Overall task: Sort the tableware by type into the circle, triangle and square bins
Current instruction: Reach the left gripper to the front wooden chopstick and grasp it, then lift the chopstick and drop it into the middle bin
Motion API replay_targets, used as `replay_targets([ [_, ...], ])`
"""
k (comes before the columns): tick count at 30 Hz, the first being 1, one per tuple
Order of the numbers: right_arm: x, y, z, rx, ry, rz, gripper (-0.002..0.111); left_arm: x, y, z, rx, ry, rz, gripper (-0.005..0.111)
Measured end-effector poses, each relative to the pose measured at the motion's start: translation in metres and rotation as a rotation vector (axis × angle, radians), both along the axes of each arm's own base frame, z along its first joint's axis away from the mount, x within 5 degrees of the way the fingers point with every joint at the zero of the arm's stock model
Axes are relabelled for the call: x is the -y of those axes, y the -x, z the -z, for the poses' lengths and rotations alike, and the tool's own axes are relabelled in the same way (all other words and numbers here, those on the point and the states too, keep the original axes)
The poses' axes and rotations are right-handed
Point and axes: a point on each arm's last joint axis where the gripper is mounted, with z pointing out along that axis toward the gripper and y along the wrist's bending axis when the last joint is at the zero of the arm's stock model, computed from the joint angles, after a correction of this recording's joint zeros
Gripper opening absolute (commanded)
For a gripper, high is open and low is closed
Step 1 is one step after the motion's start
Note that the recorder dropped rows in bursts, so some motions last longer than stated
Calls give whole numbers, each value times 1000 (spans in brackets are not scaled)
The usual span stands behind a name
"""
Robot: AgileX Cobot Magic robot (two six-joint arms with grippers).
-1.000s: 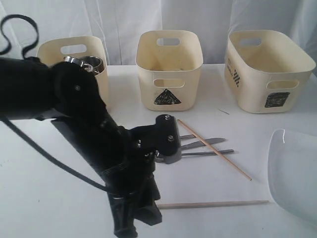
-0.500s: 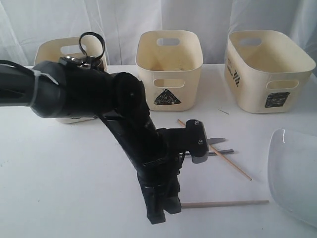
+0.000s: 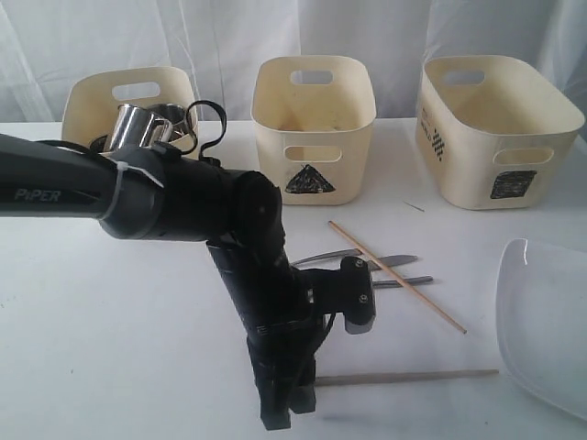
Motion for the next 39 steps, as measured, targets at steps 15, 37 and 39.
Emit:
replay_targets([
  [15,-1,0,0,0,0,-18,0,3,-6,5,43,11,-16,45],
  [37,-1,0,0,0,0,-18,0,-1,-5,7,-22,-78,-103,0],
  [39,-1,0,0,0,0,-18,0,-5,-3,5,-30,-111,-106,0],
])
